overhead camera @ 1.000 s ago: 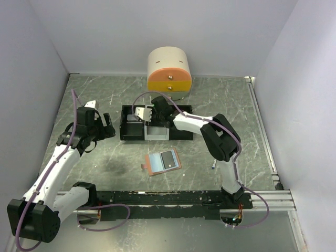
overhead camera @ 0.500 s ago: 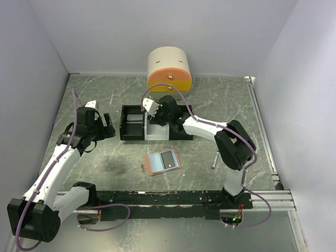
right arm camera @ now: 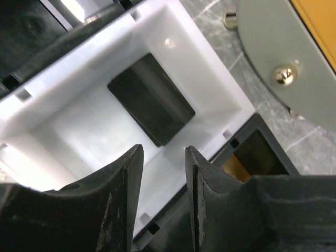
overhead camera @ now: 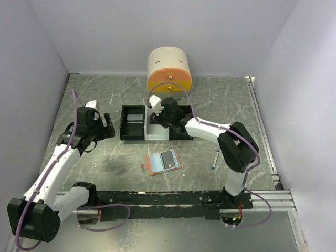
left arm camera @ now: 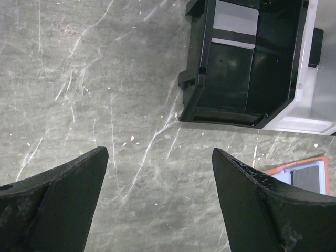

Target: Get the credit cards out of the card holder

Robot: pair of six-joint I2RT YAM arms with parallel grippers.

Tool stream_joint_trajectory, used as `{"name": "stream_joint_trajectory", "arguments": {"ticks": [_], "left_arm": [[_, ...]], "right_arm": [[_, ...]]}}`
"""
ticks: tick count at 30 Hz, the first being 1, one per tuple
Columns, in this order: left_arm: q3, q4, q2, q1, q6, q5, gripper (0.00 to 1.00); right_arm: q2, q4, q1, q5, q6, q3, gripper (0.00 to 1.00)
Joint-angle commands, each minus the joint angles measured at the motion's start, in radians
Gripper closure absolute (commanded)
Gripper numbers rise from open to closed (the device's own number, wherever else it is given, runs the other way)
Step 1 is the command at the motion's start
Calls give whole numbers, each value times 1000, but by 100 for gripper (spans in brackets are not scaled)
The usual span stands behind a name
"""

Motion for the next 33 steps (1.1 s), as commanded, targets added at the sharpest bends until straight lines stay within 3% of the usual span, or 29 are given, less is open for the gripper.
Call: {"name": "stream_joint_trajectory", "arguments": {"ticks": [1, 8, 13, 16, 19, 21, 24, 26, 29, 33], "left_arm": [[5, 23, -1, 7, 14, 27, 8], [3, 24, 1, 7, 17, 38, 8], [-1, 42, -10, 7, 34, 77, 7], [-17, 82, -29, 7, 55, 170, 6], [-35, 126, -38, 7, 67, 268, 8], [-55, 178, -48, 7, 0, 331, 9], [-113, 306, -66, -1, -82, 486, 12], [-143, 371, -68, -41, -124, 536, 14], [-181, 417, -78, -183, -144, 430, 14], [-218, 474, -30, -364, -164, 304, 14]], "right_arm": [[-52, -14, -3, 91, 4, -48, 62], [-72, -23, -7, 137, -18, -83, 62], [-144, -21, -6, -19, 81, -76, 60], [-241, 25, -4, -116, 210, -119, 58], [-347, 93, -6, -149, 443, -202, 56], [-404, 78, -6, -138, 668, -265, 56], [-489, 49, 2, -207, 872, -365, 59], [-559, 57, 31, -188, 978, -466, 62], [-661, 47, 56, -146, 1074, -608, 61], [-684, -76, 56, -117, 1073, -654, 60]]}}
